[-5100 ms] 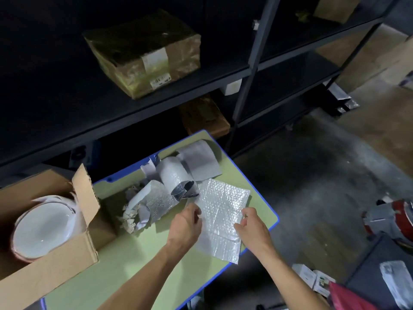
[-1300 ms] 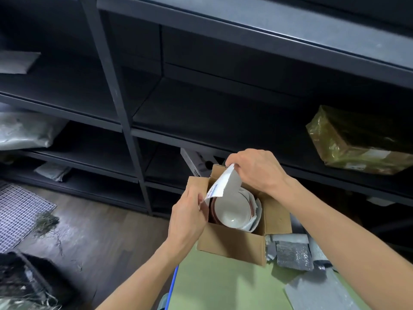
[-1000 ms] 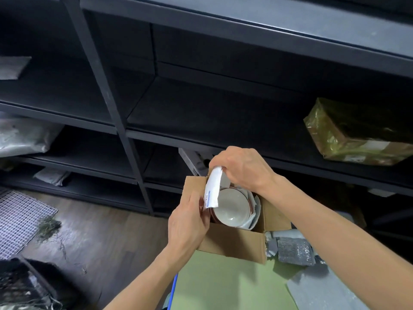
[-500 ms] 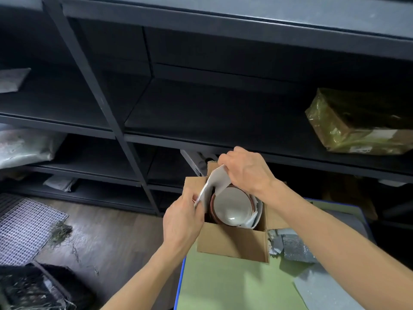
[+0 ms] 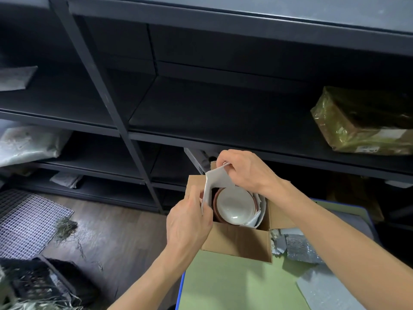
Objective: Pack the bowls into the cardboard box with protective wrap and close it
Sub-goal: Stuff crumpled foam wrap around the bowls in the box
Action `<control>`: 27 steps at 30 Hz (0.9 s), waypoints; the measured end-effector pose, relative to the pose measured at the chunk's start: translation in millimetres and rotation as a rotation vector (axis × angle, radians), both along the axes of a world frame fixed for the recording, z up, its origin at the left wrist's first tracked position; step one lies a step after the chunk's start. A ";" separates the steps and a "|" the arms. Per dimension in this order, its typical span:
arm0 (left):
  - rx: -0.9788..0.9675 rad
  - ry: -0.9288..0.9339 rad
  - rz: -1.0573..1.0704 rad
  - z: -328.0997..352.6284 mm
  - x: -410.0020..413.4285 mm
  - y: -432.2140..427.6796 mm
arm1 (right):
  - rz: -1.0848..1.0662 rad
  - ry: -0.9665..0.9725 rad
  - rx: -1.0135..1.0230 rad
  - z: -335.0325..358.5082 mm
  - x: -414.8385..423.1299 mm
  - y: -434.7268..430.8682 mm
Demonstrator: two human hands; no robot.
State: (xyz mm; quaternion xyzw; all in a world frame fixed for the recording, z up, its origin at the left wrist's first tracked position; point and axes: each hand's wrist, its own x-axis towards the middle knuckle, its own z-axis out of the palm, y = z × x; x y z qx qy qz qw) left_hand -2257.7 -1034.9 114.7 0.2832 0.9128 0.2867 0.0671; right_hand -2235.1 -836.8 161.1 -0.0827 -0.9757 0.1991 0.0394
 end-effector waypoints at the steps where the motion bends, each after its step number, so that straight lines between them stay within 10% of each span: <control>1: -0.003 0.009 -0.008 0.9 1.8 -1.1 | -0.004 0.002 -0.036 2.5 2.1 -0.9; 9: 0.015 -0.005 -0.025 7.3 17.5 -10.0 | -0.013 -0.094 -0.237 5.1 5.6 -4.3; 27: -0.079 0.263 -0.076 12.8 -20.0 5.3 | -0.207 -0.091 0.062 -6.4 19.7 1.3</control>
